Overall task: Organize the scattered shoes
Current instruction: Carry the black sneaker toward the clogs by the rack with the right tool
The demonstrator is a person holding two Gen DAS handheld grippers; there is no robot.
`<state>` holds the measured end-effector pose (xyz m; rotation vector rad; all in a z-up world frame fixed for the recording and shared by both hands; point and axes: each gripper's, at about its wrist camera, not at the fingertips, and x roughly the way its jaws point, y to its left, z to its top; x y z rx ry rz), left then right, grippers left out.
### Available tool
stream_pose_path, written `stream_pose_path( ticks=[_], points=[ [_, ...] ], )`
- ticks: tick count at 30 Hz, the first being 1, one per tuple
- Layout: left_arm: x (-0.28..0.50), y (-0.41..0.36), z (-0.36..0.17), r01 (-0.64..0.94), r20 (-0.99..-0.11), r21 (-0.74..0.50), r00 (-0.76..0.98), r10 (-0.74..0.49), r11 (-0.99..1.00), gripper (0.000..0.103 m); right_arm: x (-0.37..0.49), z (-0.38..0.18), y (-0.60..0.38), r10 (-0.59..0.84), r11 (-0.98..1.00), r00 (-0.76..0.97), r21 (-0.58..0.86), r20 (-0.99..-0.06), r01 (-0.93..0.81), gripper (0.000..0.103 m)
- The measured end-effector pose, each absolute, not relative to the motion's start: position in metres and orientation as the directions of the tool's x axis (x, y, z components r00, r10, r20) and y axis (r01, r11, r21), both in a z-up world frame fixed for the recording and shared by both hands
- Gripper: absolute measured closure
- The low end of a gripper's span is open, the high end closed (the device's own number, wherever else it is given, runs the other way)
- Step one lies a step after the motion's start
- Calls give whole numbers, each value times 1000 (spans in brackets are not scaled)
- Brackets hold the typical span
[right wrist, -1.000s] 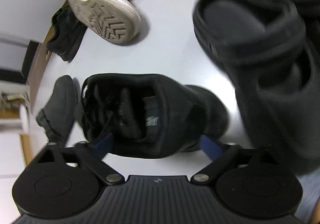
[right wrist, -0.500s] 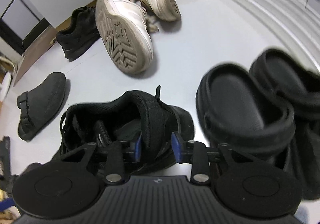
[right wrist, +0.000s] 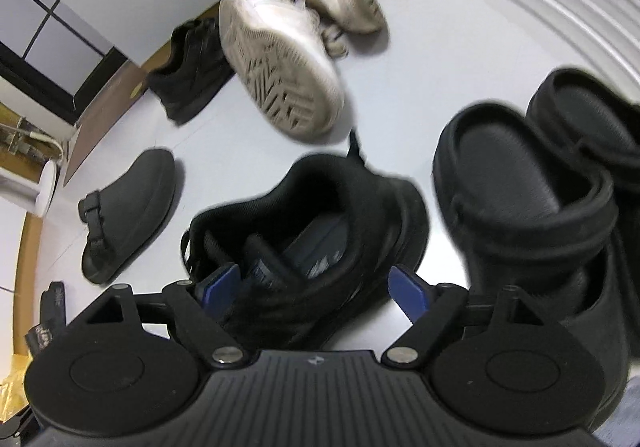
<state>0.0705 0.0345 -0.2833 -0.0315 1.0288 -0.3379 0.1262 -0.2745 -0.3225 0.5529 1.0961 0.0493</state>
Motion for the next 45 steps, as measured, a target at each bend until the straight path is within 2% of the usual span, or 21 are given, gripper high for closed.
stream_pose_path(
  ticks=[6,14,29,32,34,36,38,39,40,41,42,43,45],
  points=[
    [71,35,-285,261,-838,-185,462,-291,947,4,126,-328,-264,329,869,457,454,-826,196,15],
    [71,36,-286,257,-840,-187,459,-290,948,4,125,-328,-266,331,885,462,441,-823,152,23],
    [70,37,-285,258,-837,-189,463,-293,947,4,125,-321,-274,325,905,484,416,-813,91,52],
    [70,37,-285,259,-837,-189,462,-293,947,4,126,-316,-275,330,907,496,415,-803,70,64],
    [70,37,-285,258,-837,-189,463,-293,947,4,127,-311,-273,324,916,506,398,-799,43,78],
    [71,37,-284,256,-837,-189,463,-292,948,4,127,-307,-271,304,929,513,369,-803,26,81],
    [71,37,-284,256,-837,-189,463,-292,948,4,127,-304,-269,278,939,518,344,-809,32,79],
    [71,38,-284,256,-837,-189,463,-292,948,4,127,-304,-269,267,941,520,336,-811,43,69],
    [72,38,-285,256,-837,-190,463,-293,948,4,126,-303,-267,255,944,523,327,-813,49,44],
    [72,38,-284,256,-837,-191,463,-293,948,4,126,-304,-265,247,947,525,318,-815,47,31],
    [72,38,-284,257,-836,-191,463,-294,947,4,126,-306,-261,246,950,521,311,-817,40,14],
    [72,37,-284,258,-836,-191,462,-295,947,4,127,-308,-258,244,952,518,304,-820,33,6],
    [72,37,-285,260,-837,-190,461,-295,947,4,128,-311,-251,240,957,511,290,-825,18,6]
  ],
)
